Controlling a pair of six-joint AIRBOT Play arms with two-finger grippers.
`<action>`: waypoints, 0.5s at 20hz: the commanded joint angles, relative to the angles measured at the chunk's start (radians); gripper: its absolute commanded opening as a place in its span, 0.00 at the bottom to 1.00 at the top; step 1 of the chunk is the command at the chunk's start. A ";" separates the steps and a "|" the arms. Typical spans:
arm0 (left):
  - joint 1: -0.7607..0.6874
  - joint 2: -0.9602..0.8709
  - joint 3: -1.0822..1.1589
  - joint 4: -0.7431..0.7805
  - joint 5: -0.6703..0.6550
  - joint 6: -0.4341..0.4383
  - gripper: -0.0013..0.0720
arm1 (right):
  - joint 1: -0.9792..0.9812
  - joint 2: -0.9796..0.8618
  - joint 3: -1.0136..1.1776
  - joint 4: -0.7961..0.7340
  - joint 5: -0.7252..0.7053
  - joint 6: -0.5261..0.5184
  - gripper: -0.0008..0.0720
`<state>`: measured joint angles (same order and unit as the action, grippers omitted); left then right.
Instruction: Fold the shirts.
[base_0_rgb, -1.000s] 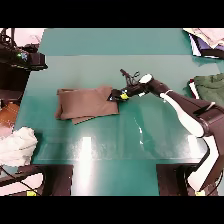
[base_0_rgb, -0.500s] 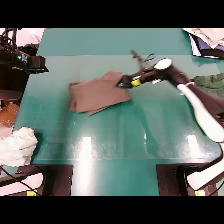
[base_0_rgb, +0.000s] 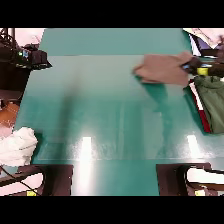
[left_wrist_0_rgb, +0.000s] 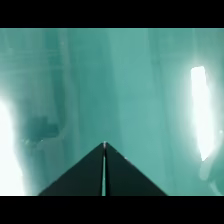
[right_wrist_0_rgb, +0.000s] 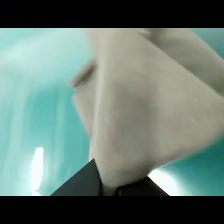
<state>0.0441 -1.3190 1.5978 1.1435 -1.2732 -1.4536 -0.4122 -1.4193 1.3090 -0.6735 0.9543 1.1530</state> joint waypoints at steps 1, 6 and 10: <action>-0.001 0.000 0.000 -0.024 0.013 -0.014 0.05 | -0.163 0.031 -0.003 0.001 -0.084 0.010 0.03; -0.001 0.000 0.000 -0.026 0.028 -0.014 0.05 | -0.211 0.031 0.136 -0.001 -0.081 0.009 0.03; -0.001 0.000 0.000 -0.026 0.026 -0.013 0.05 | -0.214 0.032 0.305 -0.011 -0.014 0.009 0.03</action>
<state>0.0437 -1.3190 1.5978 1.1191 -1.2495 -1.4666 -0.6147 -1.3895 1.5131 -0.6792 0.9028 1.1614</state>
